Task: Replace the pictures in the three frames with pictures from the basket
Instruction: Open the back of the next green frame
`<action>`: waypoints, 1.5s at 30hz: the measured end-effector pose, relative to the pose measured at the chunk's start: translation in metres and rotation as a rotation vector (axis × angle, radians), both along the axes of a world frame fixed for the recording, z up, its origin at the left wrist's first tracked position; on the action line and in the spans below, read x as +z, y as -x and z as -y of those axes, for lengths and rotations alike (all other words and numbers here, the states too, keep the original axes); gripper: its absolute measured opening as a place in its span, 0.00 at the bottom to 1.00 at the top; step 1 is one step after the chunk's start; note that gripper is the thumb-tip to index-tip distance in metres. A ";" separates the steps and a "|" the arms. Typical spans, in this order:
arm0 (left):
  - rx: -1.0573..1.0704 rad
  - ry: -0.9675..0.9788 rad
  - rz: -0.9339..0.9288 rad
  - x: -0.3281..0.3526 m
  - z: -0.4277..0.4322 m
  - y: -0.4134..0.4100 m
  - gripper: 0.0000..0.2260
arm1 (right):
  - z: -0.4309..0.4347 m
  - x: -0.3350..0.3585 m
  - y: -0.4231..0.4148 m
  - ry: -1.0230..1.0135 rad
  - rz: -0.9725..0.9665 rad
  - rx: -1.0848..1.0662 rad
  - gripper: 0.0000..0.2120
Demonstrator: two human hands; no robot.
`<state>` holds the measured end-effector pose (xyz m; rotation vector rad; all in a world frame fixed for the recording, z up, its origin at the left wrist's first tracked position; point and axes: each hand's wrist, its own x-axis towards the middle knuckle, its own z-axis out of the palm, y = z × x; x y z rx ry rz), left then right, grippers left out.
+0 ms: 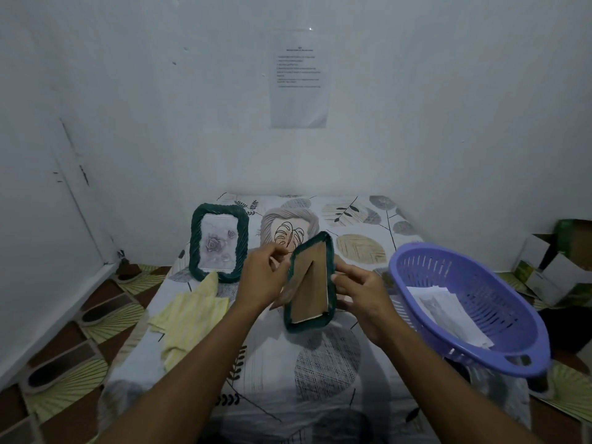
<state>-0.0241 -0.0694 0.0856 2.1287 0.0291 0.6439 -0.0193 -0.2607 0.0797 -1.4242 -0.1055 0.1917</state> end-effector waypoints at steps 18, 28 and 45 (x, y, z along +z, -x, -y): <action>-0.153 0.350 -0.241 -0.020 0.017 0.014 0.10 | -0.013 -0.014 -0.021 0.110 0.019 -0.185 0.07; 0.013 0.164 -0.168 -0.033 0.012 -0.001 0.15 | -0.016 -0.020 -0.024 0.332 0.144 -0.109 0.18; 0.006 0.451 -0.167 -0.039 0.011 -0.006 0.18 | -0.010 -0.021 -0.025 0.187 0.110 -0.137 0.16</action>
